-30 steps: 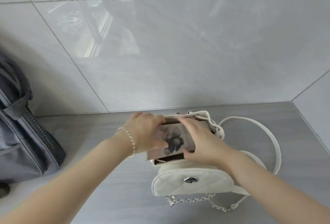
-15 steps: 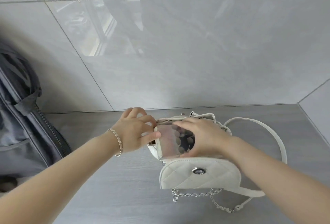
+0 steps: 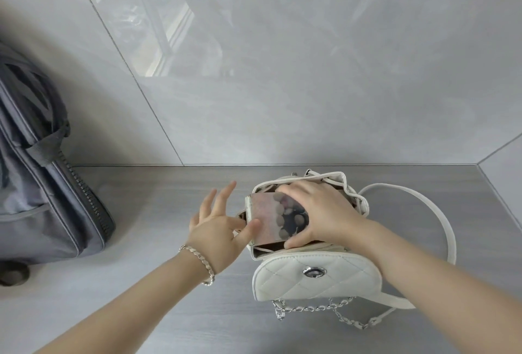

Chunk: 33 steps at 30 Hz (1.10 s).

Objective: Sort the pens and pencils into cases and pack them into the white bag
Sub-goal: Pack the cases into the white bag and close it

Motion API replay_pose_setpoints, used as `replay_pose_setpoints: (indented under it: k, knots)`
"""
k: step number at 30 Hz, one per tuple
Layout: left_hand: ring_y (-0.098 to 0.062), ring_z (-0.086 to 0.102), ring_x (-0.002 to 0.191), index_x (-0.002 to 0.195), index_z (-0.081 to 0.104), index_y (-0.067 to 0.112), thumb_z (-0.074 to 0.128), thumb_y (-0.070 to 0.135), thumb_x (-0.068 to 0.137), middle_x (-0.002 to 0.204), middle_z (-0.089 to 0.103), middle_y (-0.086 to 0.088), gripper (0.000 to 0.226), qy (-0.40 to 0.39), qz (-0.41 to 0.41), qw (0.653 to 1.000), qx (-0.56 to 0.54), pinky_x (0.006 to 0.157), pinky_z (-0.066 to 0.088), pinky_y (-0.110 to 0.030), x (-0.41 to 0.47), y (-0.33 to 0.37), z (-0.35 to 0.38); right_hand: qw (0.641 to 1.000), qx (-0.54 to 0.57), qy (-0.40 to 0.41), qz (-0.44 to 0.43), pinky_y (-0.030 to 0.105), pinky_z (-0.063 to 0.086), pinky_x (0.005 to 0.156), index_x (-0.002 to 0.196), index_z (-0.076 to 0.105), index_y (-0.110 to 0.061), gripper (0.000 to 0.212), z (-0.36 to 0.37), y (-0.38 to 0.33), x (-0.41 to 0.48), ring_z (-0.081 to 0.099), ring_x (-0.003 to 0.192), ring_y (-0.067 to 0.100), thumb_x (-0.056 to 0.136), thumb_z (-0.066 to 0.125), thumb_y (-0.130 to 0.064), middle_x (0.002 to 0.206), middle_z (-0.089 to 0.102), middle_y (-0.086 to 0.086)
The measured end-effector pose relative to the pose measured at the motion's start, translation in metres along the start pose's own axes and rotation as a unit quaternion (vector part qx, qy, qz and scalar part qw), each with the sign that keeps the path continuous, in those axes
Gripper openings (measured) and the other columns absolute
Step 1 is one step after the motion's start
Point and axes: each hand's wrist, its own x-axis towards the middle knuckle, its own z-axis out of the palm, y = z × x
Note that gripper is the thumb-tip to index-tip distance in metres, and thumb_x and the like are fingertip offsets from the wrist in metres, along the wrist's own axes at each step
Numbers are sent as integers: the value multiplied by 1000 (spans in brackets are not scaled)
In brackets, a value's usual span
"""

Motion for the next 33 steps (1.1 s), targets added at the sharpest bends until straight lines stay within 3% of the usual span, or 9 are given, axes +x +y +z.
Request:
replay_pose_setpoints:
  k: [4, 7, 9, 14, 19, 22, 26, 30, 33]
  knots:
    - [-17, 0, 144, 90, 74, 26, 41, 54, 88, 155, -1, 14, 43, -40, -4, 994, -97, 116, 14, -42, 6, -8, 2, 1000, 18, -14, -1, 29, 29, 101, 134, 37, -31, 96, -2, 1, 1, 39, 124, 11, 51, 80, -56, 133, 43, -10]
    - [-4, 17, 134, 97, 70, 6, 46, 47, 88, 155, 6, 7, 48, -93, -34, 967, -235, 103, 20, -22, 9, -10, 2, 999, 43, -27, 2, 33, 24, 108, 136, 30, -32, 97, -2, -6, 4, 32, 129, 11, 55, 78, -56, 137, 38, -10]
    - [-1, 21, 128, 93, 70, 5, 47, 47, 87, 154, 7, 9, 49, -100, -27, 958, -266, 100, 21, -22, 8, -10, 4, 999, 37, -28, -6, 35, 22, 109, 139, 24, -34, 100, 1, -13, 4, 29, 130, 10, 56, 74, -60, 138, 36, -11]
    - [-17, 18, 141, 75, 64, 40, 29, 75, 73, 152, 13, 13, 50, -76, -34, 985, -150, 113, 23, -42, 0, -9, 9, 999, -31, -2, -16, 37, 32, 98, 135, 29, -37, 98, 15, -13, 6, 41, 118, 13, 49, 62, -71, 124, 47, -11]
    - [-7, 41, 125, 76, 70, 25, 36, 62, 85, 140, 34, 21, 51, -3, -39, 999, -19, 100, 36, -32, -4, -6, 9, 990, -95, 96, -32, 33, 49, 71, 118, 44, -29, 94, 26, -13, 6, 63, 88, 15, 41, 38, -83, 95, 63, -9]
    - [-7, 52, 115, 80, 72, 23, 42, 60, 85, 132, 44, 22, 47, -8, -30, 998, -61, 96, 39, -29, -1, -11, 7, 990, -82, 109, -38, 30, 48, 70, 118, 45, -29, 94, 32, -16, 7, 60, 85, 16, 42, 39, -84, 92, 61, -7]
    - [-11, 57, 109, 57, 60, 35, 46, 49, 61, 110, 57, 14, 20, 14, -25, 980, -199, 97, 41, -28, 5, -13, 0, 993, -52, 96, -49, 31, 45, 79, 123, 41, -30, 93, 38, -15, 4, 55, 91, 14, 44, 48, -80, 99, 56, -6]
    - [-24, 66, 95, 93, 53, 16, 48, 23, 69, 99, 67, 1, 25, 95, 21, 991, -96, 79, 53, -39, 16, -6, 5, 993, -44, 101, -51, 34, 41, 86, 124, 37, -31, 91, 36, -13, 4, 51, 96, 15, 47, 52, -77, 103, 55, -5]
    - [-23, 67, 89, 104, 53, 14, 56, 14, 81, 93, 69, -1, 23, 140, 26, 986, -82, 76, 53, -39, 28, 0, 4, 992, -43, 112, -44, 35, 41, 87, 123, 39, -29, 91, 35, -14, 3, 54, 97, 17, 47, 51, -76, 102, 56, -4]
